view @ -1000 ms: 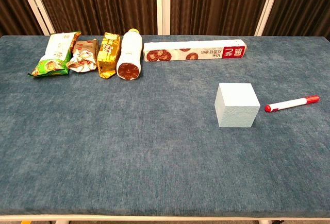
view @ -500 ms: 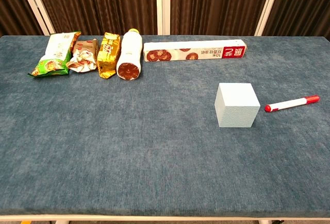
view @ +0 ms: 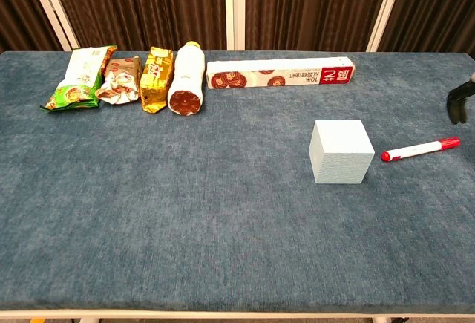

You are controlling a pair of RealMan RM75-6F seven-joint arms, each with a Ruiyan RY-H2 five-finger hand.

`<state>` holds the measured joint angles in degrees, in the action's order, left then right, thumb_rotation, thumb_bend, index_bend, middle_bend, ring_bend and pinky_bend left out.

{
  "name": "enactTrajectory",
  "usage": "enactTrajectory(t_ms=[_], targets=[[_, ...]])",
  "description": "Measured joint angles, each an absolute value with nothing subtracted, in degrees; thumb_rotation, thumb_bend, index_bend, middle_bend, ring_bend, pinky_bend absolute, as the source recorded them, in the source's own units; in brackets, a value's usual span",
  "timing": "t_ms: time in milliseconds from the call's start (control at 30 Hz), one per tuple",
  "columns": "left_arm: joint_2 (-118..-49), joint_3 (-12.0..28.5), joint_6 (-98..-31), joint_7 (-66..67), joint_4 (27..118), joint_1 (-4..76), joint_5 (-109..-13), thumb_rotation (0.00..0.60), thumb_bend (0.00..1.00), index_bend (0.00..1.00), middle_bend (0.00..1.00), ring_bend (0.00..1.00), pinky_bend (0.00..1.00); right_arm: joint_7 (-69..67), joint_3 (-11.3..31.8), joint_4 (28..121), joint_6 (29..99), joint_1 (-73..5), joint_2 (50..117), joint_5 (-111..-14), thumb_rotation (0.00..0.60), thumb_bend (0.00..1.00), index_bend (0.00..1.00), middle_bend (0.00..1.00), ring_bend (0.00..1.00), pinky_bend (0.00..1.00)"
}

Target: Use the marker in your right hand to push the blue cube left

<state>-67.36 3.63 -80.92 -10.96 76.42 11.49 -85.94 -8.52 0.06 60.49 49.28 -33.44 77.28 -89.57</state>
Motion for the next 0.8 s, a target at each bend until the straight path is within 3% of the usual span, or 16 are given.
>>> enactTrajectory(t_ms=[367, 800], targets=[[-67.7, 3.5, -80.7, -12.3, 74.7, 11.4, -85.7, 0.600, 0.04, 0.18, 0.11, 0.01, 0.10, -8.4, -0.2, 56.1, 46.9, -36.0, 82.4, -89.1, 0.600, 0.18, 0.47, 0.45, 0.90, 1.00], [-67.8, 3.7, -80.2, -13.4, 73.8, 11.5, -85.3, 0.600, 0.04, 0.18, 0.11, 0.01, 0.10, -8.9, -1.3, 54.6, 46.0, -37.2, 83.0, -89.1, 0.600, 0.18, 0.46, 0.46, 0.90, 1.00]])
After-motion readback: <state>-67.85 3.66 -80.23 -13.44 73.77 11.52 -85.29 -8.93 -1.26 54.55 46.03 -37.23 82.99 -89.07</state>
